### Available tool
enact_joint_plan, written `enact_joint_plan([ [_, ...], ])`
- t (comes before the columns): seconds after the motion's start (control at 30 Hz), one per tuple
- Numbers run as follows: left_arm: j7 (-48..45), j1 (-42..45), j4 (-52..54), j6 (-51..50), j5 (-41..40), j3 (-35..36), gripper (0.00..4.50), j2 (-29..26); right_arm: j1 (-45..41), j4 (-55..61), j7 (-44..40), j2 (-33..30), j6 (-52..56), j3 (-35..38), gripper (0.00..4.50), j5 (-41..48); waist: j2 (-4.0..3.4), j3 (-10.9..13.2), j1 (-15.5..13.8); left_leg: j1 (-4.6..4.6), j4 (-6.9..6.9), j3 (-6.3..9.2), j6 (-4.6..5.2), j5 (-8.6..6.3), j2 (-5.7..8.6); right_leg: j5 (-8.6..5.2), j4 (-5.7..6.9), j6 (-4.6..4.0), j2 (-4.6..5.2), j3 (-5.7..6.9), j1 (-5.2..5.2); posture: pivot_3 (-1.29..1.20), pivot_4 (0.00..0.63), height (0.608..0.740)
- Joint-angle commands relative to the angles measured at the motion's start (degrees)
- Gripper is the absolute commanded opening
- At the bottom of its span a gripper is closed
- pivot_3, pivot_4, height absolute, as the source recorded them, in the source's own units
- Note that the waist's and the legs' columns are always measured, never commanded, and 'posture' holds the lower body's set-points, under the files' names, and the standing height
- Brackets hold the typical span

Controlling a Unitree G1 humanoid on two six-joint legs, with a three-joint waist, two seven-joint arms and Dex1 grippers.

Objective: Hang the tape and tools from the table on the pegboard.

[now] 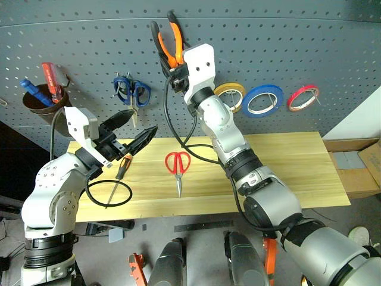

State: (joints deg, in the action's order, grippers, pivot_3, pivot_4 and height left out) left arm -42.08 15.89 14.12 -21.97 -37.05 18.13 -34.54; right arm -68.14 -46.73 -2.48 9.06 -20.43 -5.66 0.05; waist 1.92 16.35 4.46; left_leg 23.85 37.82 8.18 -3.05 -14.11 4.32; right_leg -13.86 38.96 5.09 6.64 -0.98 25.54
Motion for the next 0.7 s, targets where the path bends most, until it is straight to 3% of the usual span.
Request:
enact_joint_plan([
  [0.03, -0.34, 1.09, 1.25, 1.66, 0.23, 0.27, 4.5, -0.24, -0.21, 0.14, 2.56, 1.79, -4.7, 0.31, 2.53, -1.56, 0.0, 0.0, 0.0, 0.0, 0.0, 0.0, -0.01, 0.0, -0.01, 0.0, 0.0, 0.0, -0.02, 0.0, 0.01, 0.07, 0.211, 0.74],
  [0.67, -0.22, 2.07, -0.9, 4.29, 2.62, -1.26, 4.5, 0.08, 3.52, -3.33, 6.09, 2.88, 1.51, -1.14, 2.53, -5.02, 0.01, -0.05, -0.28, -0.02, 0.02, -0.07, -0.07, 0.04, -0.04, 0.08, 0.03, -0.12, -0.07, -0.02, 0.03, 0.07, 0.208, 0.74],
  [0.7, -0.24, 2.12, -1.02, 4.35, 2.72, -1.31, 4.5, 0.1, 3.76, -3.14, 6.2, 2.95, 2.1, -1.03, 2.88, -4.96, 0.02, -0.06, -0.32, -0.02, 0.03, -0.07, -0.09, 0.06, -0.05, 0.1, 0.03, -0.16, -0.08, -0.02, 0.03, 0.06, 0.209, 0.74],
])
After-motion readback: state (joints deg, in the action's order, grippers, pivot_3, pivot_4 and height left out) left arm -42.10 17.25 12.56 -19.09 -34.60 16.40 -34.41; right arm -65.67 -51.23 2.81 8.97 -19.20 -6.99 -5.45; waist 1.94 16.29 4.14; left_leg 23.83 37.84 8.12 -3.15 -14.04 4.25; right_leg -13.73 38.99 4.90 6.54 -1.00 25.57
